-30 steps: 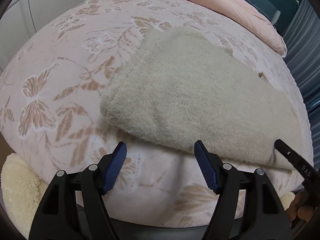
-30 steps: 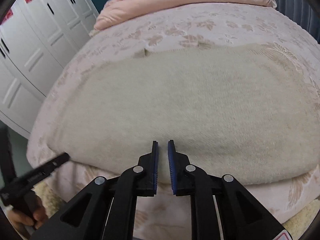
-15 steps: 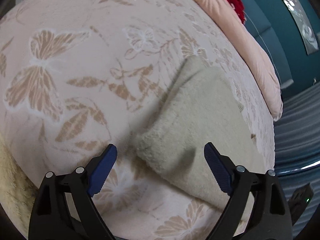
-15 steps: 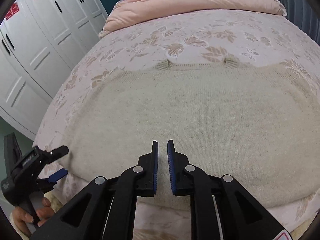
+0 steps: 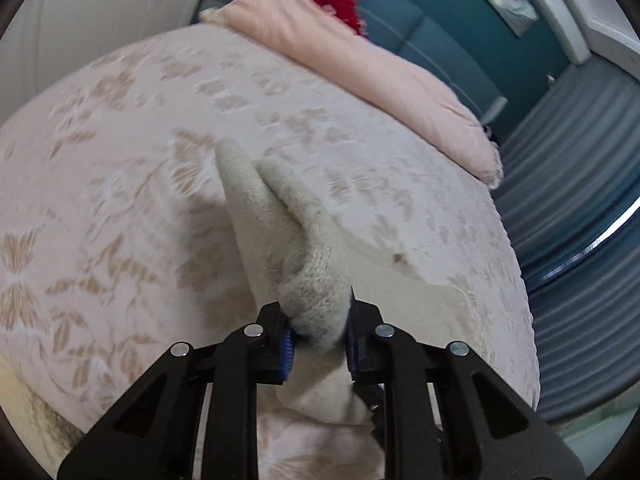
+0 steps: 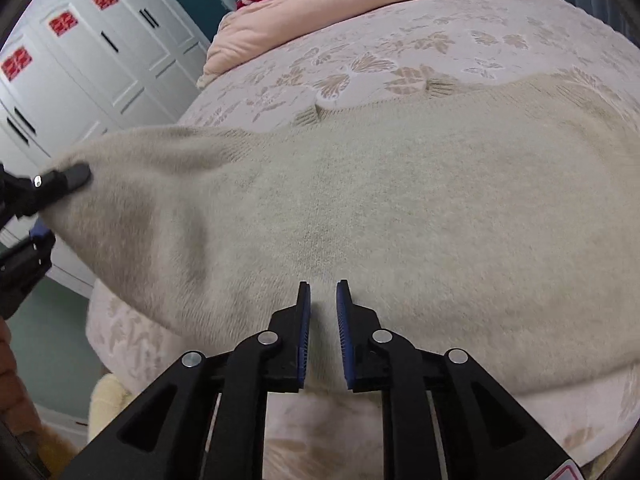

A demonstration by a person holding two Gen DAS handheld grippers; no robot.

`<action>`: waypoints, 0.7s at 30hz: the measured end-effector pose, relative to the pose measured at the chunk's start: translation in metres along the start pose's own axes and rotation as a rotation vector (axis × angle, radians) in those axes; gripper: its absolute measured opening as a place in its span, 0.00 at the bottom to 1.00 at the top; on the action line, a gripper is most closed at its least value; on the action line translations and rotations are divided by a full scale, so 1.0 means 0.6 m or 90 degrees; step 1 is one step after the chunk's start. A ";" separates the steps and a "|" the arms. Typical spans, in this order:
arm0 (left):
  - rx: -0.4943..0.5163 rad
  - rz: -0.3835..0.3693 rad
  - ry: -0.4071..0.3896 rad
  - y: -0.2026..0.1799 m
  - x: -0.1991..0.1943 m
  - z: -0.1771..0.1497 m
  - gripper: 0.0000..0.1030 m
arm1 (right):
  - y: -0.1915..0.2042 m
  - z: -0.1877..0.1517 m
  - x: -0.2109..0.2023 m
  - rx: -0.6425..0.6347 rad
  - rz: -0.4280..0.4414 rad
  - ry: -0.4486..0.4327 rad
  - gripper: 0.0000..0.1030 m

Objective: Fold small clothes
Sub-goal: 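Grasp the folded sweater edge with the left tool and fold it over again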

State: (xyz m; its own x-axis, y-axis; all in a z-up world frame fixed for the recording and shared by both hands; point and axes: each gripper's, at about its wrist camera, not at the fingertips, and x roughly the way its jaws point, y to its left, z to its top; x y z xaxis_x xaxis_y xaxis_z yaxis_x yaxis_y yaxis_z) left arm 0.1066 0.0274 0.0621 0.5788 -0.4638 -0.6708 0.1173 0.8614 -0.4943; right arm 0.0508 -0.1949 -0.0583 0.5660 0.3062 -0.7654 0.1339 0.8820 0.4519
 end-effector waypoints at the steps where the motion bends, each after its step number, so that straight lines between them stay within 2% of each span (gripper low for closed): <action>1: 0.032 -0.019 -0.003 -0.041 -0.004 0.004 0.18 | -0.014 -0.007 -0.024 0.017 0.009 -0.015 0.17; 5: 0.126 -0.088 0.015 -0.187 0.015 -0.023 0.17 | -0.086 -0.036 -0.110 0.071 0.005 -0.058 0.23; 7: 0.177 -0.089 0.040 -0.246 0.049 -0.063 0.18 | -0.126 -0.050 -0.145 0.101 -0.008 -0.075 0.24; 10: 0.220 -0.056 0.100 -0.277 0.106 -0.140 0.29 | -0.180 -0.065 -0.182 0.143 -0.041 -0.087 0.27; 11: 0.218 -0.043 0.112 -0.273 0.114 -0.166 0.38 | -0.195 -0.070 -0.192 0.155 -0.046 -0.090 0.28; 12: 0.215 -0.028 0.117 -0.263 0.116 -0.187 0.58 | -0.207 -0.073 -0.202 0.165 -0.047 -0.094 0.31; 13: 0.210 -0.012 0.117 -0.249 0.114 -0.206 0.68 | -0.215 -0.075 -0.211 0.170 -0.049 -0.099 0.35; 14: 0.207 0.002 0.113 -0.231 0.109 -0.219 0.79 | -0.219 -0.076 -0.219 0.174 -0.047 -0.107 0.48; 15: 0.209 0.015 0.107 -0.212 0.103 -0.232 0.80 | -0.221 -0.076 -0.224 0.177 -0.044 -0.113 0.56; 16: 0.222 0.034 0.105 -0.194 0.101 -0.240 0.80 | -0.220 -0.074 -0.226 0.180 -0.037 -0.116 0.57; 19: 0.259 0.124 0.105 -0.130 0.098 -0.252 0.83 | -0.212 -0.056 -0.214 0.201 0.039 -0.108 0.66; 21: 0.226 0.155 0.110 -0.089 0.100 -0.245 0.83 | -0.203 -0.034 -0.199 0.210 0.075 -0.103 0.72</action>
State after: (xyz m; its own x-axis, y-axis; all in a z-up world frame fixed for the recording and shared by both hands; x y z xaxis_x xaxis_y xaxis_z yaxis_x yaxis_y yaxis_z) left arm 0.0164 -0.0769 -0.0328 0.4838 -0.2405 -0.8415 0.2816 0.9532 -0.1105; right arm -0.0496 -0.3318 -0.0314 0.7106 0.3142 -0.6296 0.3008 0.6732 0.6755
